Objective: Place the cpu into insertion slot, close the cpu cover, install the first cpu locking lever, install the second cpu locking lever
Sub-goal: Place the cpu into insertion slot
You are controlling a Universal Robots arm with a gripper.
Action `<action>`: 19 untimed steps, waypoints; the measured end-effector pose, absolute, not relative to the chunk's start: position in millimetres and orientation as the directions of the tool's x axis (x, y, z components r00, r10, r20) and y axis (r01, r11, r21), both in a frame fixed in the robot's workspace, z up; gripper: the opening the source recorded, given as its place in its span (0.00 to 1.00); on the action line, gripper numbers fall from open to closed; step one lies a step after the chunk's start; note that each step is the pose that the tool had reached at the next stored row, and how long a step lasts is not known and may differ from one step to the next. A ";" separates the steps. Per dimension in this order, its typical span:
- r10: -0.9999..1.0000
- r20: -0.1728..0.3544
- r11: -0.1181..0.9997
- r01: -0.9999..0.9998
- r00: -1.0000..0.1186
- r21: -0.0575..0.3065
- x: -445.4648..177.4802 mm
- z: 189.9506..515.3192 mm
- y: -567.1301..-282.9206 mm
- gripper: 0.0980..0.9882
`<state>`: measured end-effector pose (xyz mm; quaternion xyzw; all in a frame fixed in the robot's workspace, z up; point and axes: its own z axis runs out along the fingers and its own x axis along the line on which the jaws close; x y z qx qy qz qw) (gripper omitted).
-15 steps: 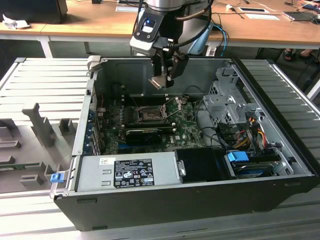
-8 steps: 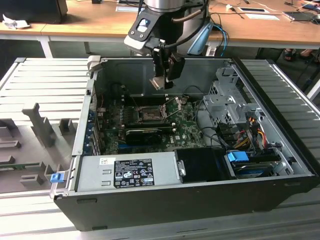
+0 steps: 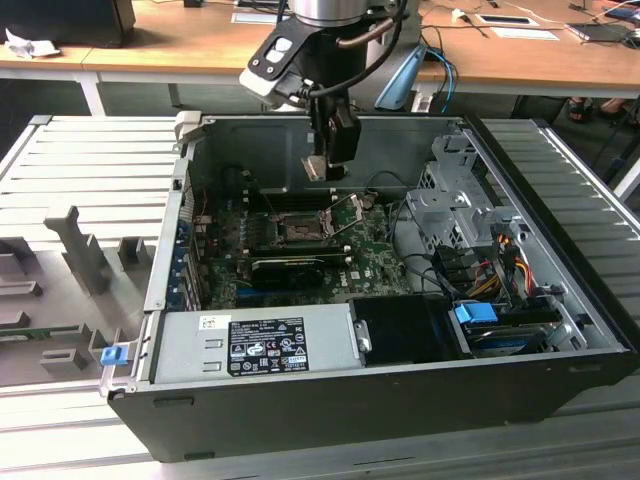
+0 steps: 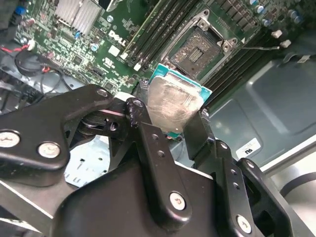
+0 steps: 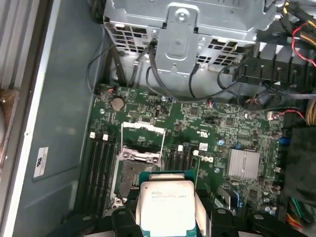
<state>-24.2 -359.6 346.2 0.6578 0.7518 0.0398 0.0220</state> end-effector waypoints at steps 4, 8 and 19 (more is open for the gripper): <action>0.998 0.019 0.066 0.994 -0.068 0.089 -24.2 345.4 -359.6 0.48; 1.000 0.019 -0.002 0.996 0.001 0.089 -24.2 344.5 -359.6 0.48; 0.972 0.019 -0.236 0.968 0.235 0.089 -24.2 342.8 -359.7 0.48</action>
